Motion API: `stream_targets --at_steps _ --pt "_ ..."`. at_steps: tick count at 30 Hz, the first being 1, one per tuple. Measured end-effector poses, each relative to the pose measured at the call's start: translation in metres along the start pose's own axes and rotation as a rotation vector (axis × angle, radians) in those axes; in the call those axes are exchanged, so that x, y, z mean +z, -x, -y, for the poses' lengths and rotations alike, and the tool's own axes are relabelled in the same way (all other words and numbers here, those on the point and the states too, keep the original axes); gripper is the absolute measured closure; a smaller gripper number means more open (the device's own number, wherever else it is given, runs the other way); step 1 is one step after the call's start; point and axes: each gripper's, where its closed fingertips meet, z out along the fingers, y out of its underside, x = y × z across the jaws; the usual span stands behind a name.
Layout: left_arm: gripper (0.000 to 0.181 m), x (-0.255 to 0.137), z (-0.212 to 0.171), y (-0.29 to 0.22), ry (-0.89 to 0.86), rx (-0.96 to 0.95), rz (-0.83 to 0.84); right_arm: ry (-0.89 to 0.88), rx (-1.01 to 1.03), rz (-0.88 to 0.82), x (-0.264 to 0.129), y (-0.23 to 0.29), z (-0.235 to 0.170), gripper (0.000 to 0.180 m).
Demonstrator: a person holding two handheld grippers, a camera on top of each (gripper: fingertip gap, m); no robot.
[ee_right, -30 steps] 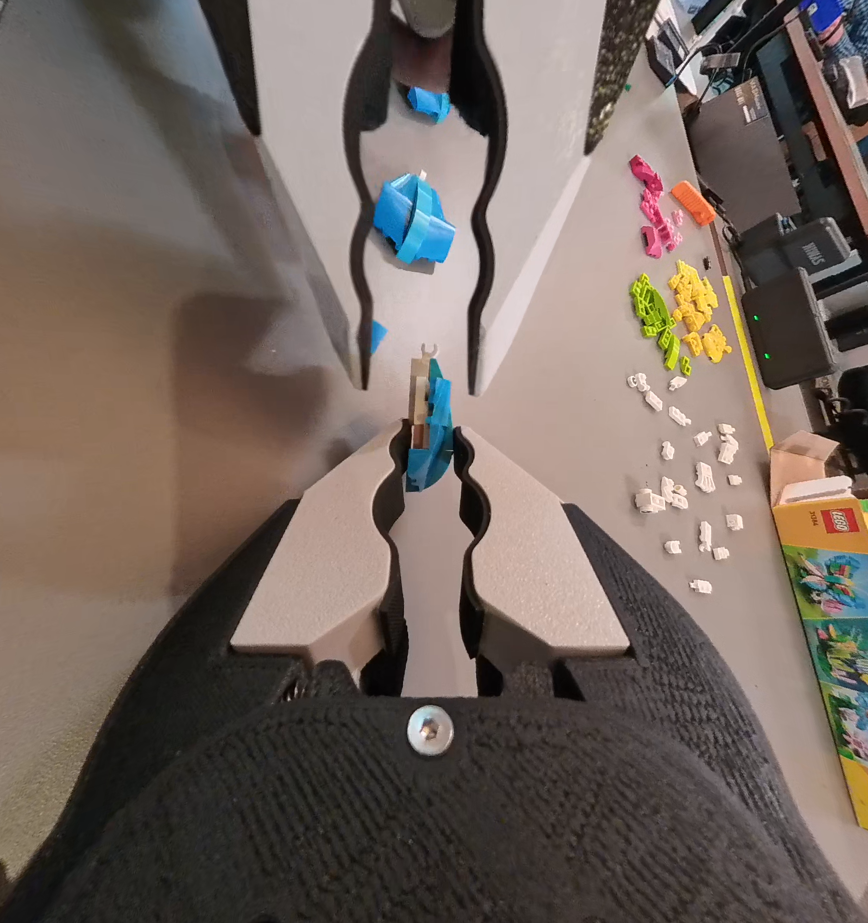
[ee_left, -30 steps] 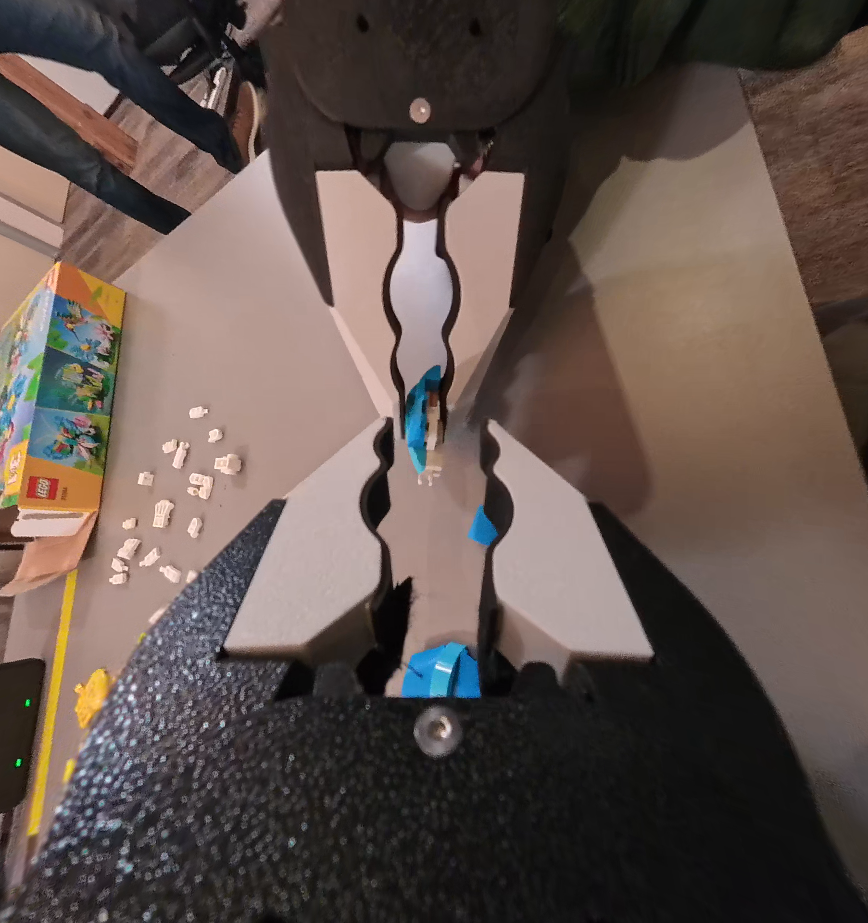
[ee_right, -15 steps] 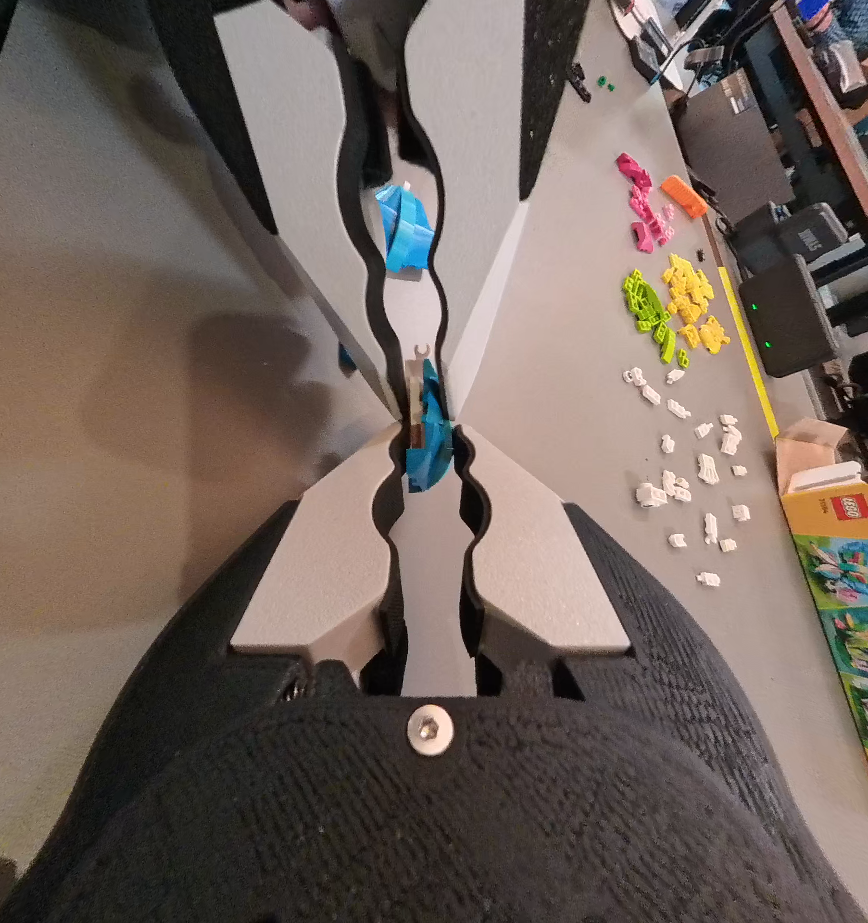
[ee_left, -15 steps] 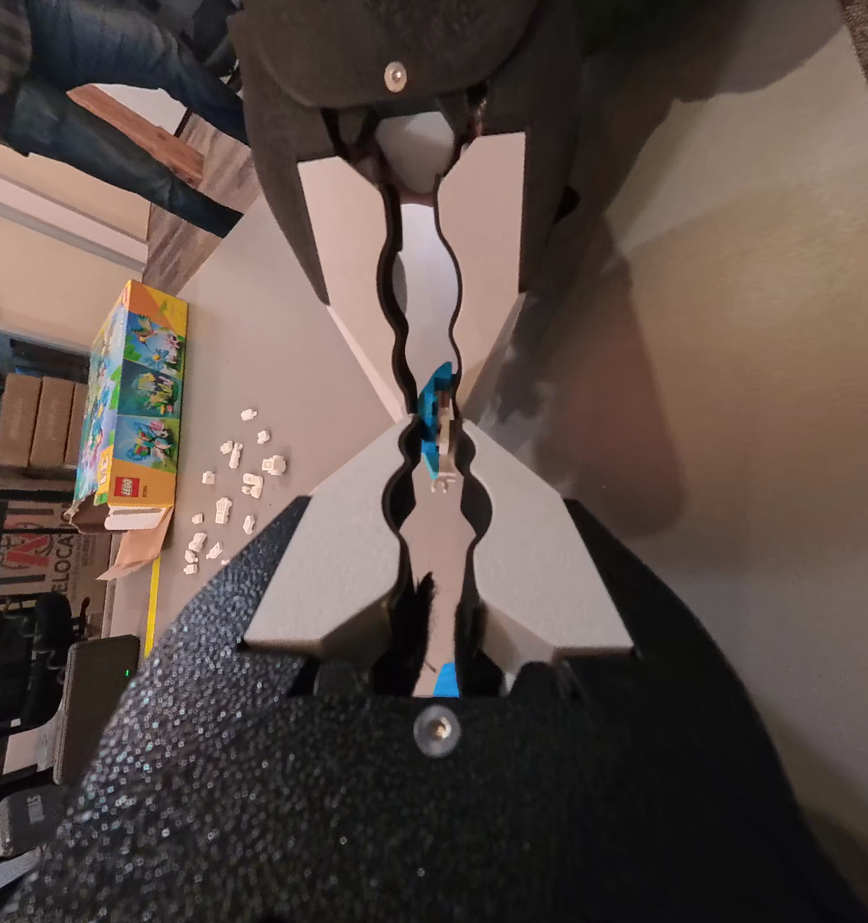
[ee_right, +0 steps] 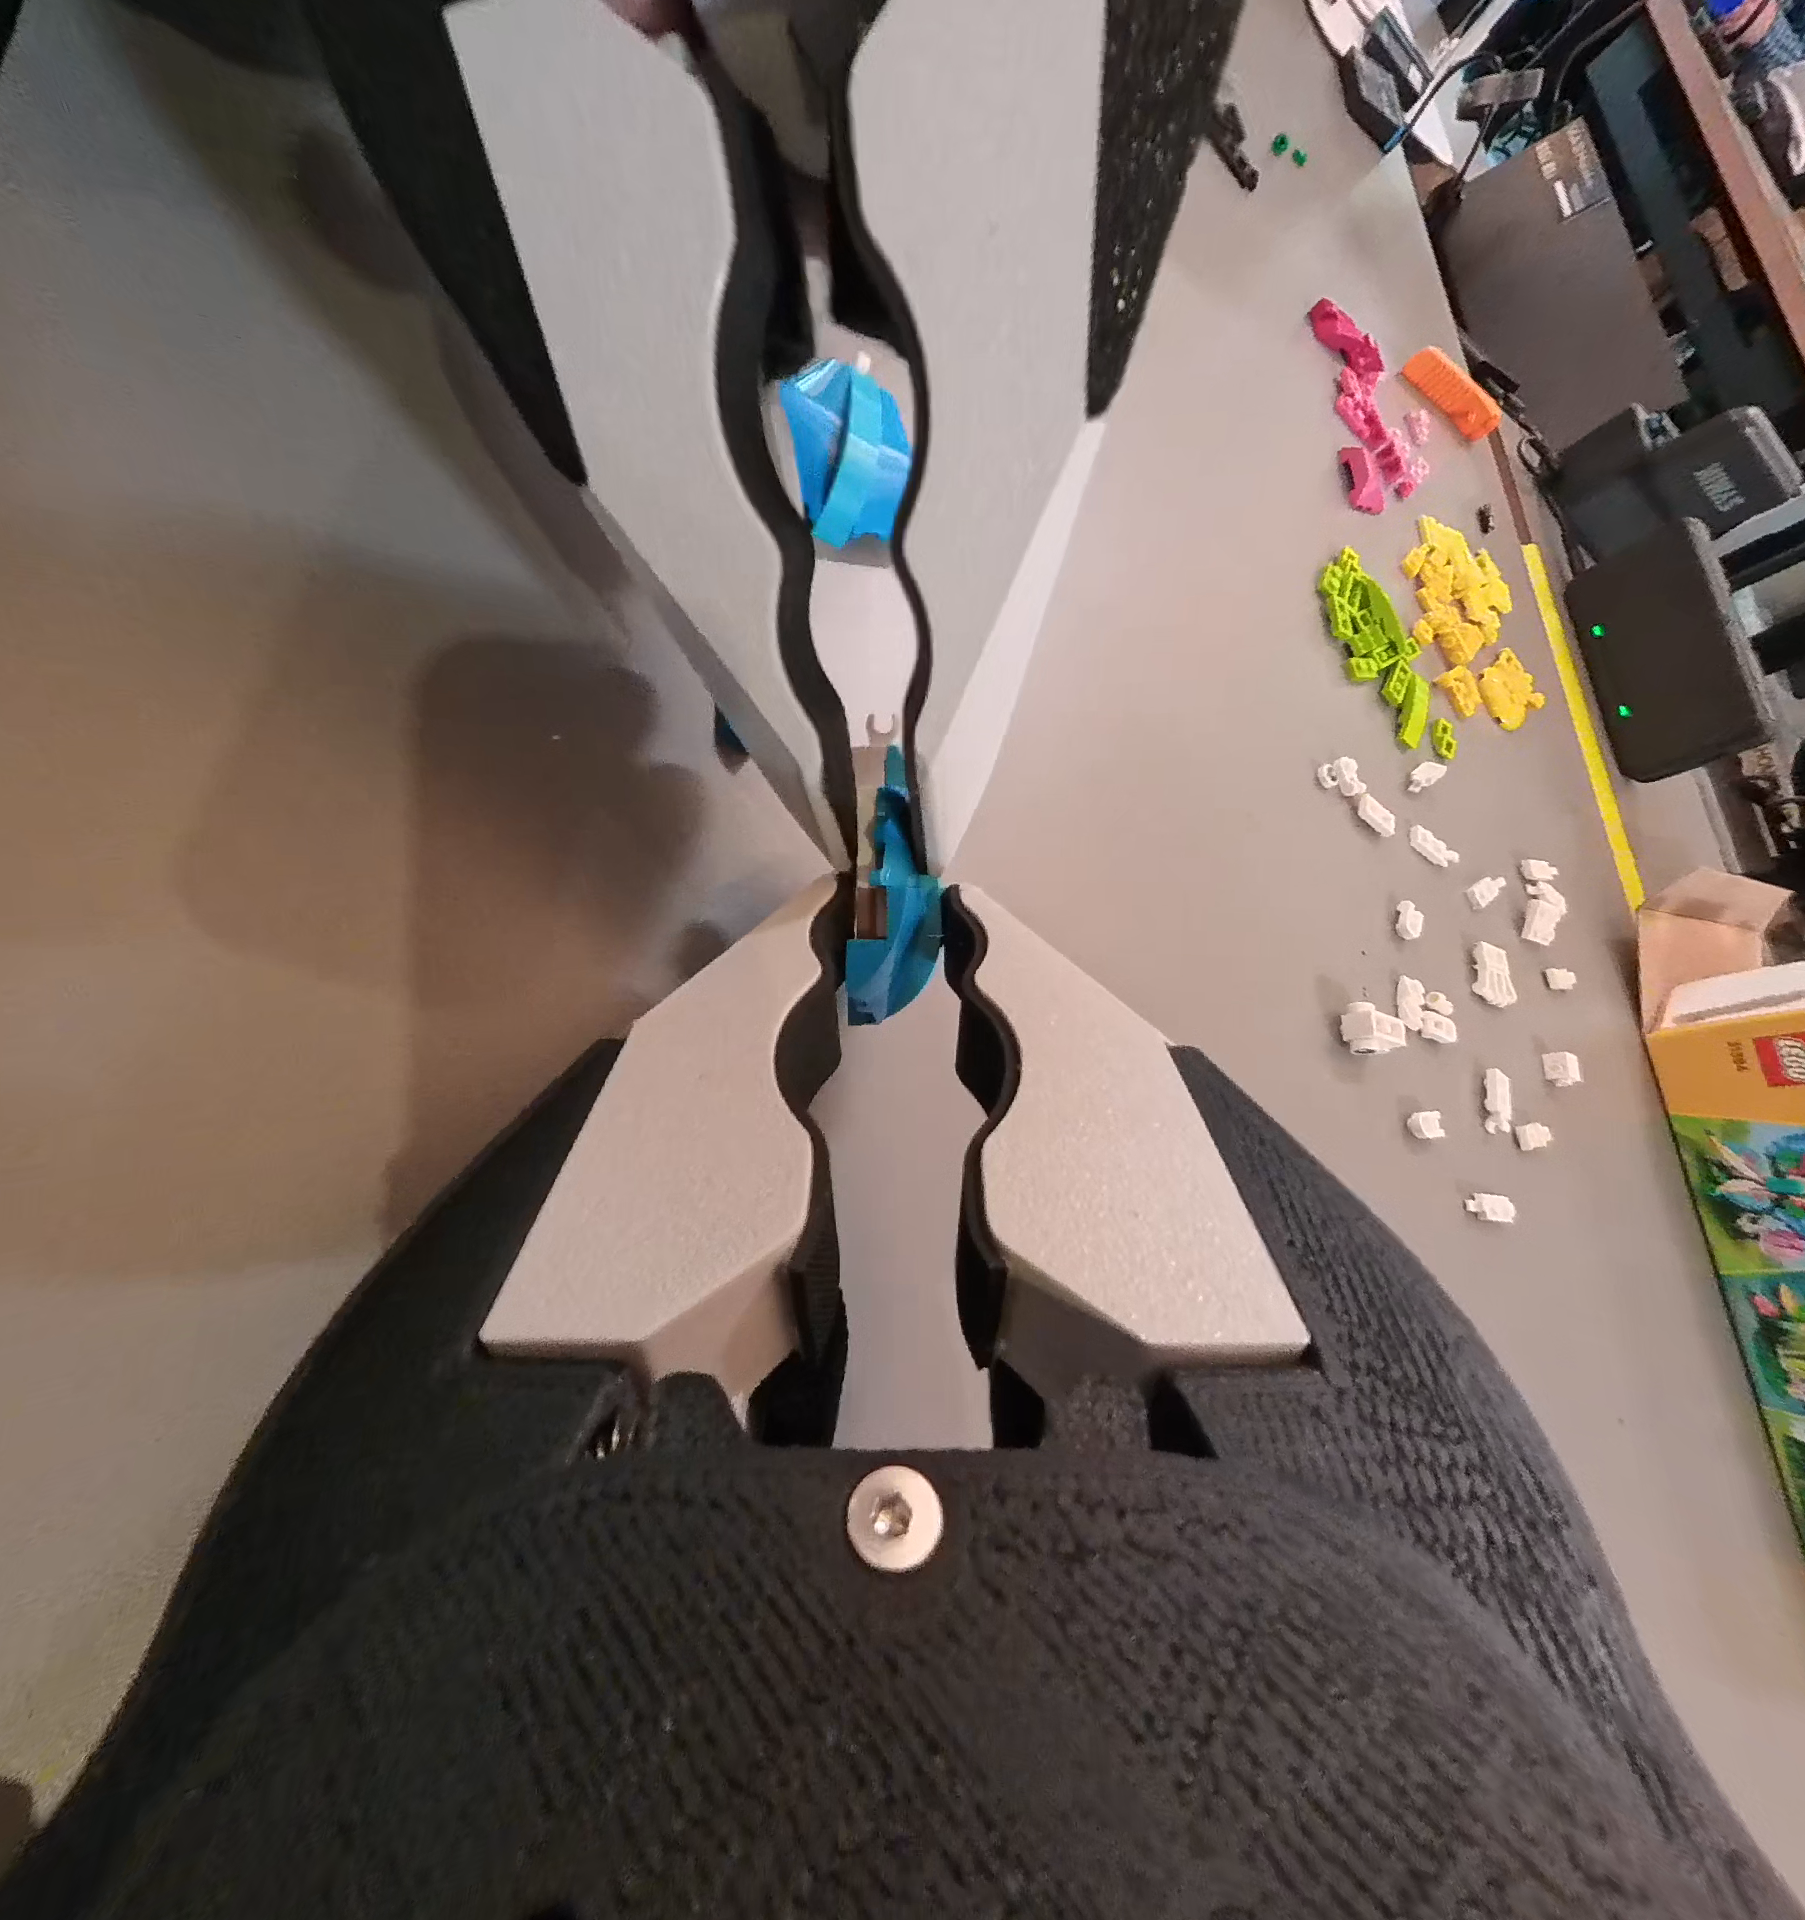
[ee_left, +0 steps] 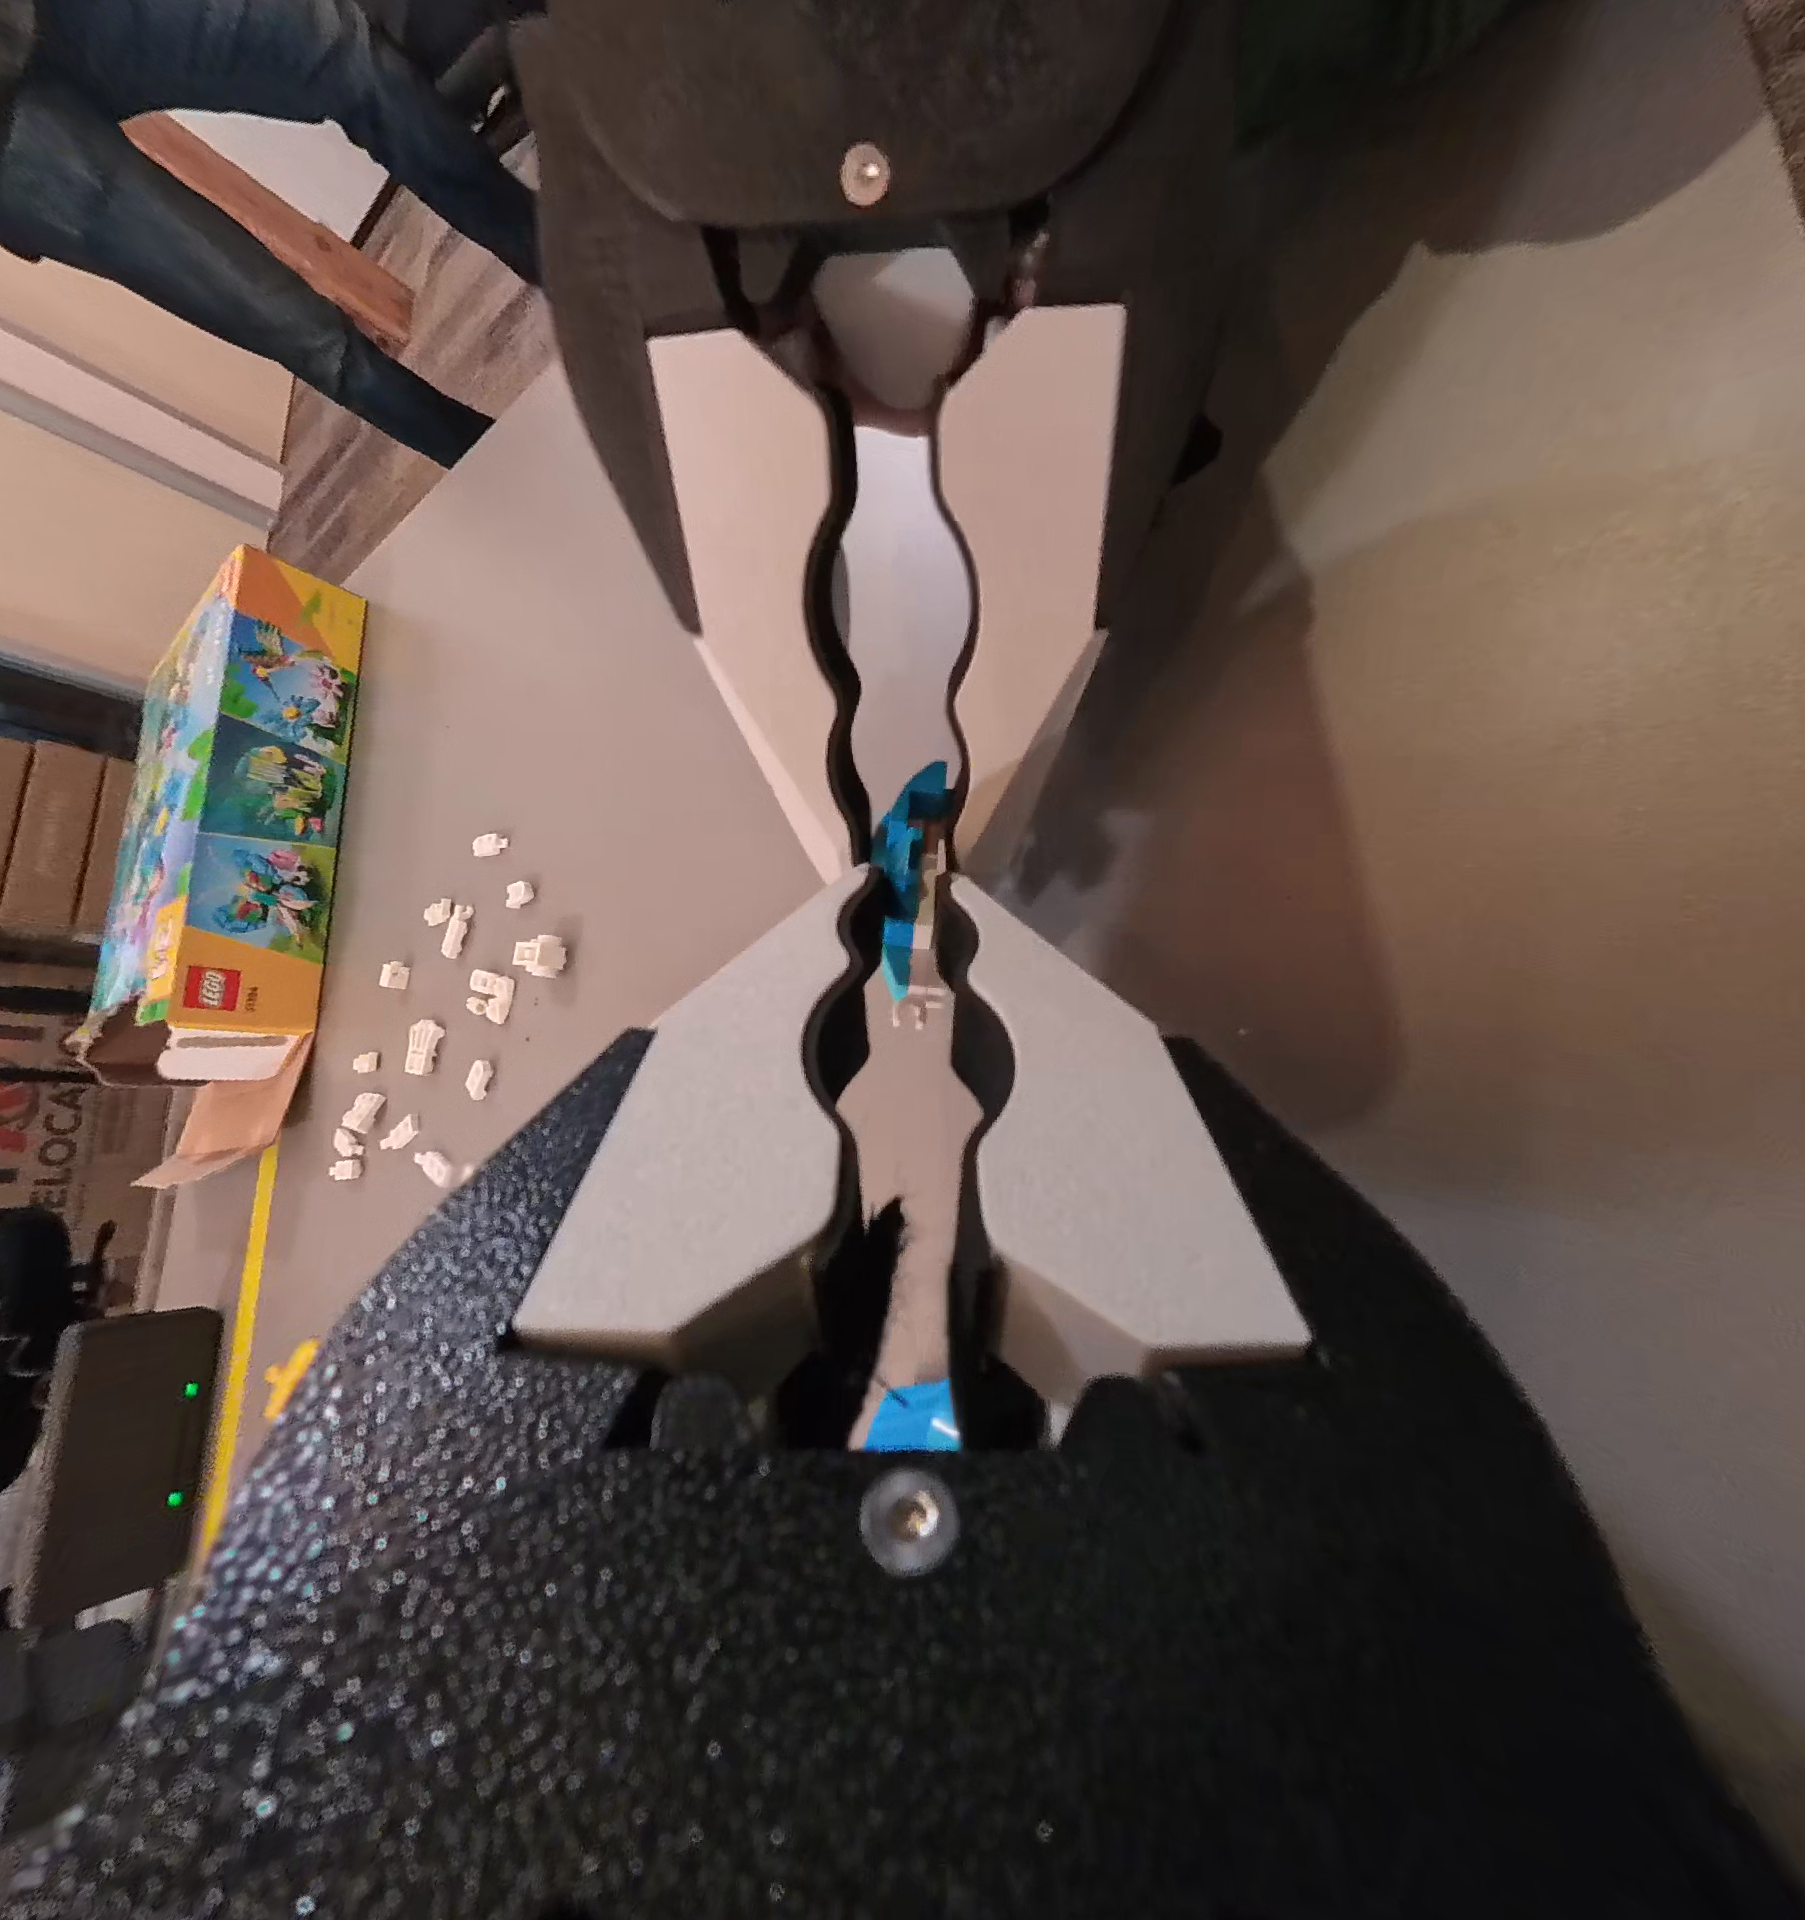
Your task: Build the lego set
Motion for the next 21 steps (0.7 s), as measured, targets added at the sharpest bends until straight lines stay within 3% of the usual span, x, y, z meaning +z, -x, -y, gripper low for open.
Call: stream_targets --at_steps 7,9,14,18,21 --pt "0.152 -0.017 0.010 0.014 -0.118 -0.145 0.063 0.014 -0.163 -0.127 -0.003 -0.011 0.001 0.165" --pt "0.147 -0.023 0.013 0.020 -0.162 -0.273 0.054 0.001 -0.257 -0.200 -0.006 -0.017 0.006 0.164" --pt "0.154 -0.037 0.016 0.033 -0.271 -0.610 -0.034 -0.061 -0.492 -0.414 -0.023 -0.031 0.027 0.164" --pt "0.164 -0.033 0.013 0.023 -0.247 -0.695 -0.144 -0.095 -0.559 -0.478 -0.029 -0.033 0.037 0.164" --pt "0.166 -0.030 0.011 0.026 -0.255 -0.701 -0.119 -0.096 -0.533 -0.477 -0.029 -0.035 0.035 0.164"
